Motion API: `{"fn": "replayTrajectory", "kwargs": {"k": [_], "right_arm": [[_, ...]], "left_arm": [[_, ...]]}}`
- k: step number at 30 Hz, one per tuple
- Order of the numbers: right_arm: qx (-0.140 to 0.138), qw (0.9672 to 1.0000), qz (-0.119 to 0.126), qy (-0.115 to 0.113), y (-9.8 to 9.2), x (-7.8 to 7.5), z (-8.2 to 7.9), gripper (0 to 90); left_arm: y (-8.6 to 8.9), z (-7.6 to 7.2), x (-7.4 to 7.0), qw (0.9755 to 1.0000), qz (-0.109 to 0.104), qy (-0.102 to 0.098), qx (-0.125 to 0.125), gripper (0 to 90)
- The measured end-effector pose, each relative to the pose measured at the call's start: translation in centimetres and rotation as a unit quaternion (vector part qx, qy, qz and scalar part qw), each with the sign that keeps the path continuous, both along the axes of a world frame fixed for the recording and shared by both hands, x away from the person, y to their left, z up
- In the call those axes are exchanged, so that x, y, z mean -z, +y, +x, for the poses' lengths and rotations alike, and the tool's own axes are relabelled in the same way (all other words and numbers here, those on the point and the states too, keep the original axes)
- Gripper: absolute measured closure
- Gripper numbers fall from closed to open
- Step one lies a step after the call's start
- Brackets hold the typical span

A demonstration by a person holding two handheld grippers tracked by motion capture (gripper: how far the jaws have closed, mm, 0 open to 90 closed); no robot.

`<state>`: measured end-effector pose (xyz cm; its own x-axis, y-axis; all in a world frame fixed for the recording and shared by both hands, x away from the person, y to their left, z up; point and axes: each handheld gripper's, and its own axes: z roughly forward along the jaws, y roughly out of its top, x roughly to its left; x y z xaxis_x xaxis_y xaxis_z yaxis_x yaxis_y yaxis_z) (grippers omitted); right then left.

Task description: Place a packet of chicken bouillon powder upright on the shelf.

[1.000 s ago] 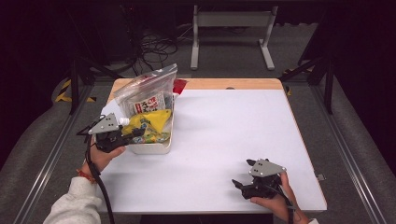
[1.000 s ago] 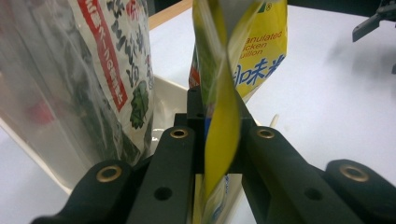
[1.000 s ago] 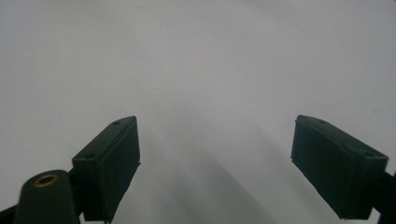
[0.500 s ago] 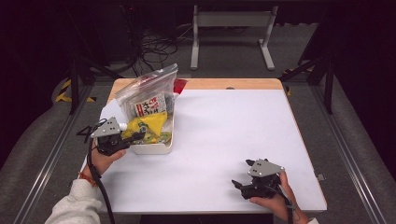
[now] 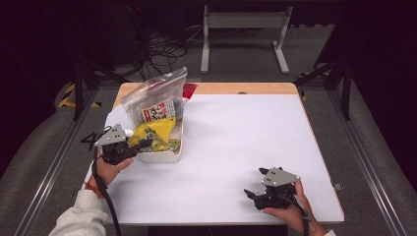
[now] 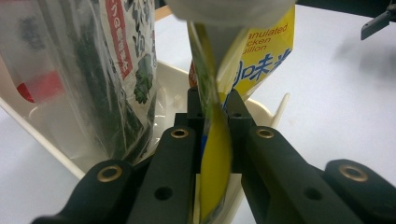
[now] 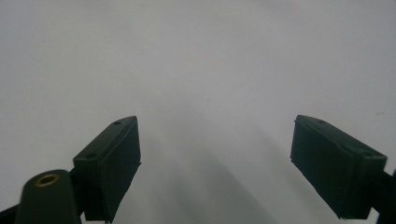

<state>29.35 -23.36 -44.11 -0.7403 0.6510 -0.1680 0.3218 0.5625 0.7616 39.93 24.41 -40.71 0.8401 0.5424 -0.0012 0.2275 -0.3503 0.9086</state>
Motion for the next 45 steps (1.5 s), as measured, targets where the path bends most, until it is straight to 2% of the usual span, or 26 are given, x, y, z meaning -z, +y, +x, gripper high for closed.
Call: {"fn": "replayTrajectory", "kwargs": {"k": [8, 12, 16, 17, 18, 20, 22, 23, 25, 27, 30, 34, 41, 45], "right_arm": [[-0.002, 1.0, 0.001, 0.002, 0.0, 0.0, 0.0, 16.0], [-0.003, 1.0, 0.002, 0.003, 0.0, 0.0, 0.0, 16.1], [-0.004, 1.0, 0.001, 0.004, 0.0, 0.1, 0.0, 16.0], [-0.005, 1.0, 0.001, 0.004, 0.0, 0.1, 0.0, 16.0], [-0.005, 1.0, 0.001, 0.004, 0.0, 0.1, 0.0, 16.0], [-0.005, 1.0, 0.001, 0.004, 0.0, 0.1, 0.0, 16.1], [-0.006, 1.0, 0.001, 0.004, 0.0, 0.0, 0.0, 16.6], [-0.006, 1.0, 0.002, 0.003, 0.0, 0.0, 0.0, 16.7], [-0.006, 1.0, 0.005, 0.003, -0.1, 0.0, 0.0, 16.7], [-0.006, 1.0, 0.004, 0.003, -0.1, 0.0, 0.0, 16.7], [-0.006, 1.0, 0.003, 0.005, 0.0, 0.1, 0.0, 16.7], [-0.009, 0.9999, 0.002, 0.006, 0.1, 0.1, 0.0, 16.7], [-0.008, 0.9999, 0.003, 0.006, 0.0, 0.0, 0.0, 16.7], [-0.009, 0.9999, 0.003, 0.005, 0.0, 0.0, 0.0, 16.6]], "left_arm": [[-0.1, -0.1, 0.0, 0.9999, -0.004, 0.006, -0.01, 84.4], [-0.3, -0.3, -0.1, 0.9999, 0.006, 0.001, -0.016, 83.3], [-0.3, -0.4, -0.2, 0.9998, 0.001, -0.001, -0.021, 81.5], [-0.3, -0.4, -0.3, 0.9997, -0.012, -0.003, -0.021, 80.9], [-0.3, -0.4, -0.3, 0.9997, -0.012, -0.003, -0.021, 80.2], [-0.2, -0.5, -0.5, 0.9992, -0.029, -0.002, -0.028, 79.0], [-0.2, -0.6, -0.7, 0.9979, -0.059, -0.003, -0.026, 77.9], [-0.3, -0.7, -0.8, 0.9978, -0.06, -0.006, -0.026, 78.1], [-0.6, -0.8, -0.9, 0.9982, -0.055, -0.013, -0.018, 82.3], [-1.0, -0.9, -1.0, 0.9986, -0.042, -0.019, -0.025, 85.8], [-1.4, -0.9, -1.0, 0.9992, -0.027, -0.02, -0.021, 88.7], [-1.4, -0.8, -0.6, 0.9992, -0.034, -0.011, -0.02, 89.2], [-1.4, -0.8, -0.6, 0.9992, -0.029, -0.015, -0.025, 88.6], [-1.6, -0.8, -0.6, 0.9984, -0.025, -0.02, -0.046, 85.6]]}}
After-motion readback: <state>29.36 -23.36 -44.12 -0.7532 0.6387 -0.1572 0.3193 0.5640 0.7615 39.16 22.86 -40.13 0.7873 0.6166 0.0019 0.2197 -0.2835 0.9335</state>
